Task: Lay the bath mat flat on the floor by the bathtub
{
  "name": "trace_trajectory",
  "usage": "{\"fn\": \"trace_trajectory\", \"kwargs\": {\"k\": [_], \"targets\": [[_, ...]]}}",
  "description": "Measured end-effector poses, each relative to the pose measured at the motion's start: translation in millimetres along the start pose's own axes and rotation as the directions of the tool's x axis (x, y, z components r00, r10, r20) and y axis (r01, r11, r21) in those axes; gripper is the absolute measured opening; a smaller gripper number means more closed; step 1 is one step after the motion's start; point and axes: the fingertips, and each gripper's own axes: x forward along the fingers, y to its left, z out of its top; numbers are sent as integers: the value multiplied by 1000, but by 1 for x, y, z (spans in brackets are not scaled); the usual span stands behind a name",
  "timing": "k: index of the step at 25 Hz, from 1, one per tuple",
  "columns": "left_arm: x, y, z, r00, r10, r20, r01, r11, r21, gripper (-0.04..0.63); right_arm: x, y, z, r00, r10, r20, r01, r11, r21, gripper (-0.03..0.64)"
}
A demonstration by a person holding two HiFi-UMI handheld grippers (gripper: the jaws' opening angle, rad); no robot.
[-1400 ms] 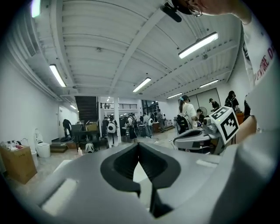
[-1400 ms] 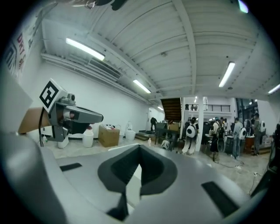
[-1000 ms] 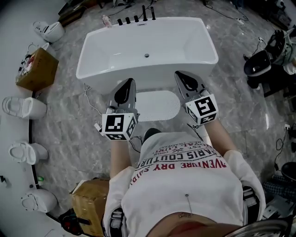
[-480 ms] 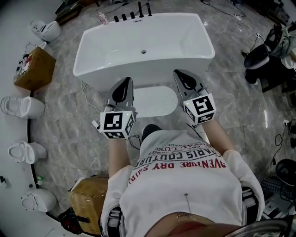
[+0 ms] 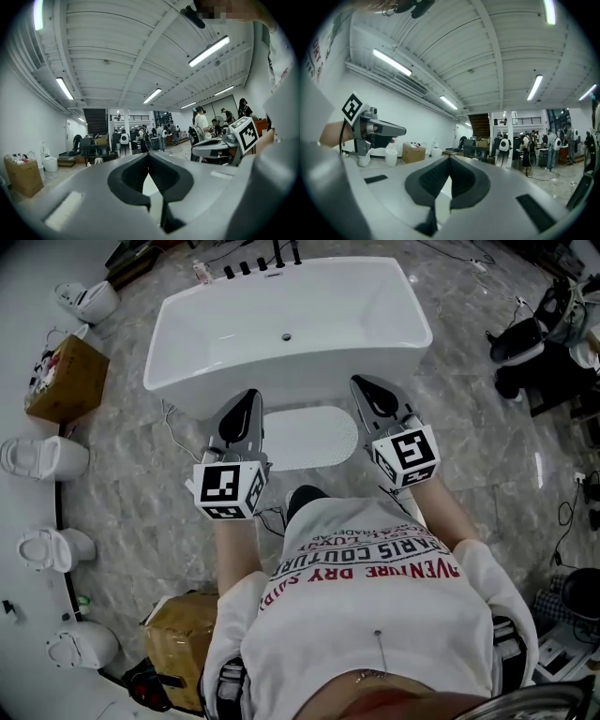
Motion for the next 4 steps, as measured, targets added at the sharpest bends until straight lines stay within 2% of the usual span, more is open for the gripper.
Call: {"fn": "trace_trajectory", "kwargs": {"k": [4], "targets": [[2,-7,-2,1000,16,2,-16,1000,-8,12,-12,-7,-6,1000,-3,4,3,1000,-1,8]]}}
